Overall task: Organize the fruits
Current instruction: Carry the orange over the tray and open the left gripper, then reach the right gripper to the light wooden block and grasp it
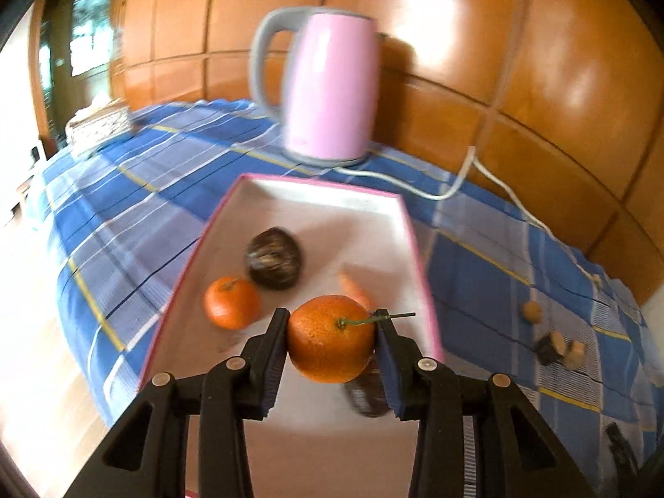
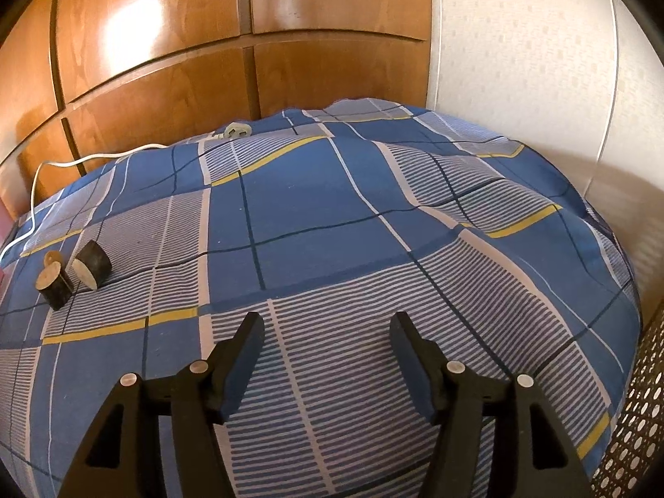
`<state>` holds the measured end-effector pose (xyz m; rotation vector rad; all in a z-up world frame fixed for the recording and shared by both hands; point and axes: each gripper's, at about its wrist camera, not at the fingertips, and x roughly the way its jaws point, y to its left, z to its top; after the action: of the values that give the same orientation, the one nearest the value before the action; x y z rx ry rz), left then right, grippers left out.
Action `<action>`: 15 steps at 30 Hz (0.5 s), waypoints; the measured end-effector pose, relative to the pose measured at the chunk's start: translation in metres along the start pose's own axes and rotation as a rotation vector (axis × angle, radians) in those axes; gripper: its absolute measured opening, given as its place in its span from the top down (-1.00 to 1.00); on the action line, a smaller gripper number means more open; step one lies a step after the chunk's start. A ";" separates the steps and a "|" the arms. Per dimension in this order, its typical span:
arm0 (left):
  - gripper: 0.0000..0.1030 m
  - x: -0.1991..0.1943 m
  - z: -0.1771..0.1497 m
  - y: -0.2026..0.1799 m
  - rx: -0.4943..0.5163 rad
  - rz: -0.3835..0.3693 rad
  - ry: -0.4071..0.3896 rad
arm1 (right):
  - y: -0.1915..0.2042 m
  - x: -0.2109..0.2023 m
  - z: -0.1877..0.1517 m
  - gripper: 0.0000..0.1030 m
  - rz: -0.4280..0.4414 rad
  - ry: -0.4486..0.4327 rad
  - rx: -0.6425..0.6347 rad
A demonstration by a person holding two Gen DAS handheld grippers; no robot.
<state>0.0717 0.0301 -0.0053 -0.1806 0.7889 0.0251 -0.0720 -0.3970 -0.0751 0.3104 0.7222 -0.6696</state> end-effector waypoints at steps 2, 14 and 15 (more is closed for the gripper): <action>0.21 0.005 -0.002 0.008 -0.019 0.014 0.016 | 0.000 0.000 0.000 -0.25 -0.003 0.001 -0.001; -0.08 0.009 -0.012 0.034 -0.059 0.059 0.024 | 0.002 0.000 0.000 -0.26 -0.018 0.008 -0.014; -0.11 0.007 -0.012 0.035 -0.063 0.058 0.021 | 0.002 0.000 0.000 -0.26 -0.018 0.009 -0.015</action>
<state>0.0651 0.0624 -0.0242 -0.2177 0.8142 0.1024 -0.0705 -0.3960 -0.0750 0.2937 0.7388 -0.6801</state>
